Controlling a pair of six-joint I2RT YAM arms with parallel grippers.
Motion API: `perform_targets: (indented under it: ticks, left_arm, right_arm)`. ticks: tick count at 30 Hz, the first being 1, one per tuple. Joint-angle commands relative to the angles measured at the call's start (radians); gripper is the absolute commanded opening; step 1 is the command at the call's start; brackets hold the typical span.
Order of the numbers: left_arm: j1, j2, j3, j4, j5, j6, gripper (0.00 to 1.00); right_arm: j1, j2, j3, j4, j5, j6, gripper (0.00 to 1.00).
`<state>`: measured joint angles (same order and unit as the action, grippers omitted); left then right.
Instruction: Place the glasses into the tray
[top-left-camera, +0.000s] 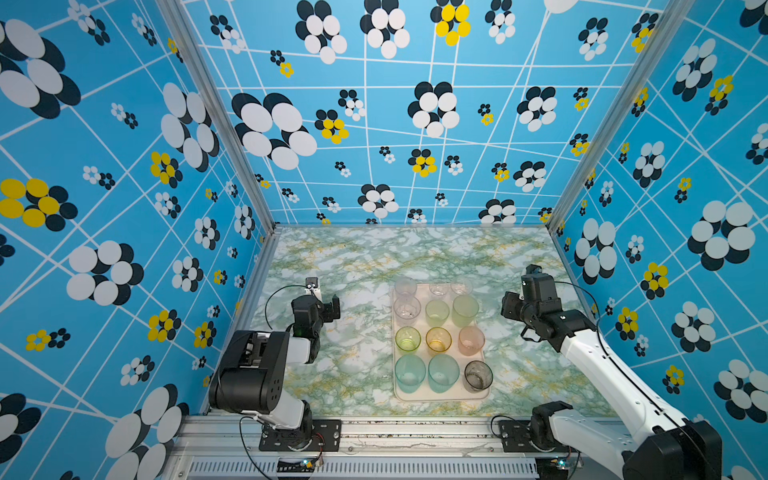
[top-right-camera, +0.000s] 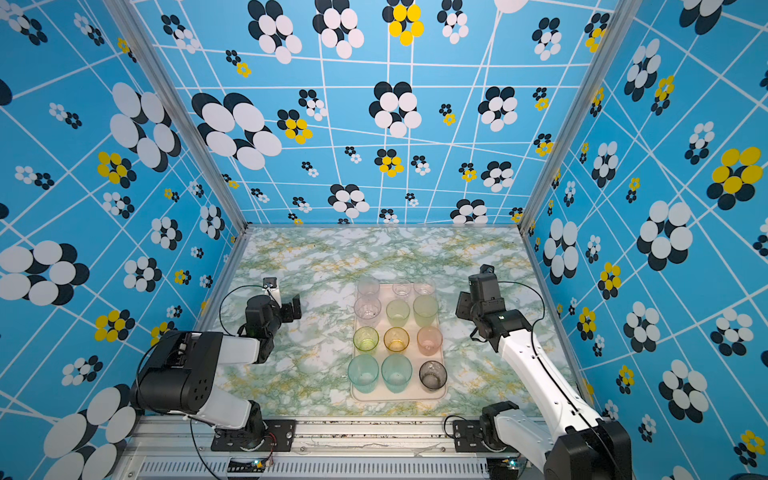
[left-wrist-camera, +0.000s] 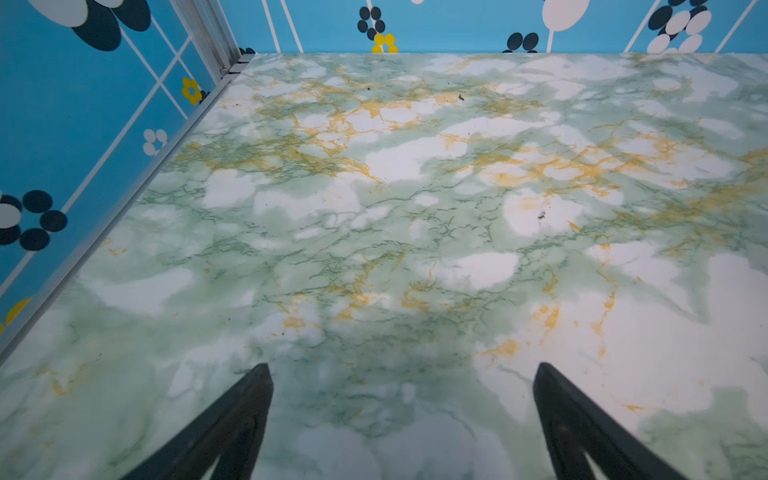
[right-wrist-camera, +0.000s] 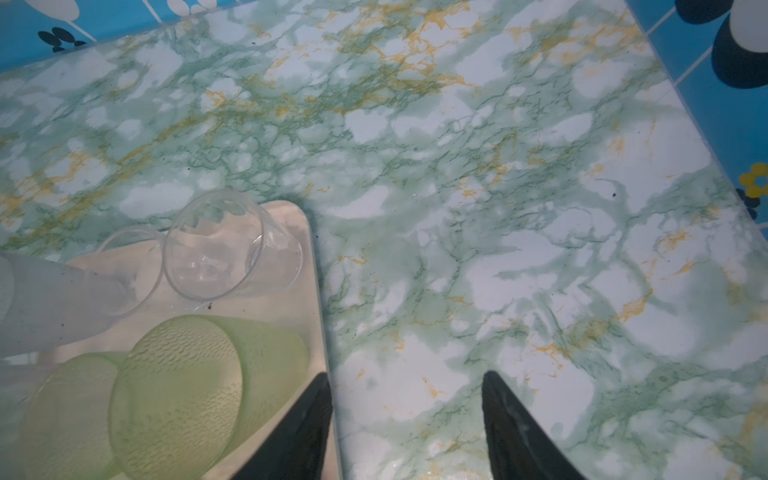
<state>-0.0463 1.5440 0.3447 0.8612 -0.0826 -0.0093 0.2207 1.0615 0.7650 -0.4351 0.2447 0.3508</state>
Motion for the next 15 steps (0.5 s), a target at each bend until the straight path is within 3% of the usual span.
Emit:
perform_targets:
  ticks: [1,5,7,11,15]
  left_arm:
    - [-0.014,-0.010,0.019,0.065,0.027,0.039,0.99]
    - [-0.018,-0.006,0.013,0.086,0.019,0.043,0.99]
    - [-0.020,-0.004,0.011,0.093,0.017,0.045,0.99]
    - [-0.020,-0.004,0.013,0.093,0.016,0.044,0.99]
    - [-0.020,-0.004,0.013,0.091,0.018,0.043,0.99]
  right_arm:
    - [-0.009,-0.041,-0.073,0.164,0.121,-0.074,0.60]
    - [-0.016,-0.072,-0.280,0.579,0.281,-0.229,0.63]
    - [-0.041,-0.058,-0.367,0.776,0.269,-0.259,0.63]
    - [-0.095,0.044,-0.434,0.988,0.213,-0.242,0.63]
    - [-0.096,0.252,-0.489,1.319,0.228,-0.287,0.63]
